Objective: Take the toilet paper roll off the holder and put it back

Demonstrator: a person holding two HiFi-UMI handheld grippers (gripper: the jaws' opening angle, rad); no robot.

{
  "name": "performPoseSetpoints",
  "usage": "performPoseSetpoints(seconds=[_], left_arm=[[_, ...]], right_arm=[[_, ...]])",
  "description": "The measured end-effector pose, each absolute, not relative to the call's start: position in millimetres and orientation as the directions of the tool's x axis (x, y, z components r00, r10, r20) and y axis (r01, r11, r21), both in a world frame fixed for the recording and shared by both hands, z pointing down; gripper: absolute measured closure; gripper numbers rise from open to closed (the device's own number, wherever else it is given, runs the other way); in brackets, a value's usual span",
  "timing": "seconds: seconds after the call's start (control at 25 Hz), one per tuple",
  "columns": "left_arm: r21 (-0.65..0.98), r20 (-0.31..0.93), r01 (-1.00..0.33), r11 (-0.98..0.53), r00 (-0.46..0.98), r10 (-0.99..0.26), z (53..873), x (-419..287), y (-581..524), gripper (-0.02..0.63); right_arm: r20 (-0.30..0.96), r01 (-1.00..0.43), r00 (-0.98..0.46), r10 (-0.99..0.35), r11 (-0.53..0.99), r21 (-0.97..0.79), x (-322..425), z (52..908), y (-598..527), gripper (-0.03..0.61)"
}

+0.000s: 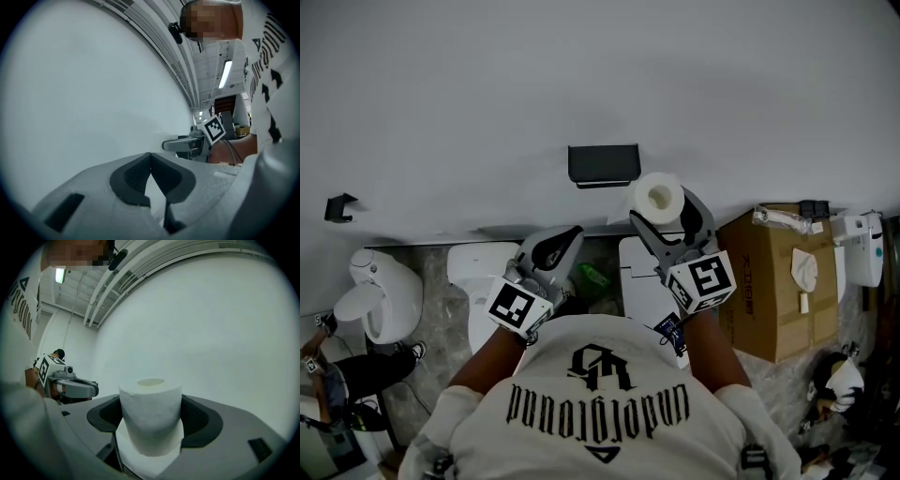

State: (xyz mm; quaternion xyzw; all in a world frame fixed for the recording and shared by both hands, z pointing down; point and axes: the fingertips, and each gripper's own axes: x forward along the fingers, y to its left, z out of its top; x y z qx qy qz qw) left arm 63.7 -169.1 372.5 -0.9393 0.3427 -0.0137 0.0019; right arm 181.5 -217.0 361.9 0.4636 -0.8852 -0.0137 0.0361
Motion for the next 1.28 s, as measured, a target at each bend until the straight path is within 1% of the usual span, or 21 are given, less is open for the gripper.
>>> performPoseSetpoints(seconds=[0.32, 0.56, 0.72, 0.88, 1.28], left_arm=[[-0.031, 0.000, -0.640, -0.767, 0.768, -0.641, 369.5, 46.3, -172.4, 0.600], [-0.029, -0.013, -0.644, -0.765, 0.765, -0.643, 361.2, 8.9, -181.1, 0.600], [-0.010, 0.011, -0.639, -0.769, 0.769, -0.639, 361.6, -16.5, -182.6, 0.600], [-0.034, -0.031, -0.630, -0.776, 0.776, -0.630, 354.2, -38.3, -186.9, 0.600], [-0.023, -0.036, -0.605, -0.796, 0.796, -0.604, 356.9, -89.2, -181.9, 0.600]], right_arm=[[0.061, -0.820, -0.564, -0.823, 0.567, 0.069, 167.8, 361.6, -217.6, 0.245], [0.057, -0.828, -0.553, -0.831, 0.556, 0.072, 136.4, 354.1, -223.4, 0.245], [0.047, -0.841, -0.535, -0.843, 0.537, 0.067, 115.1, 349.1, -223.8, 0.245], [0.043, -0.846, -0.525, -0.850, 0.527, 0.076, 94.4, 342.7, -223.9, 0.245], [0.047, -0.857, -0.503, -0.863, 0.505, 0.103, 46.1, 334.4, -219.1, 0.245]])
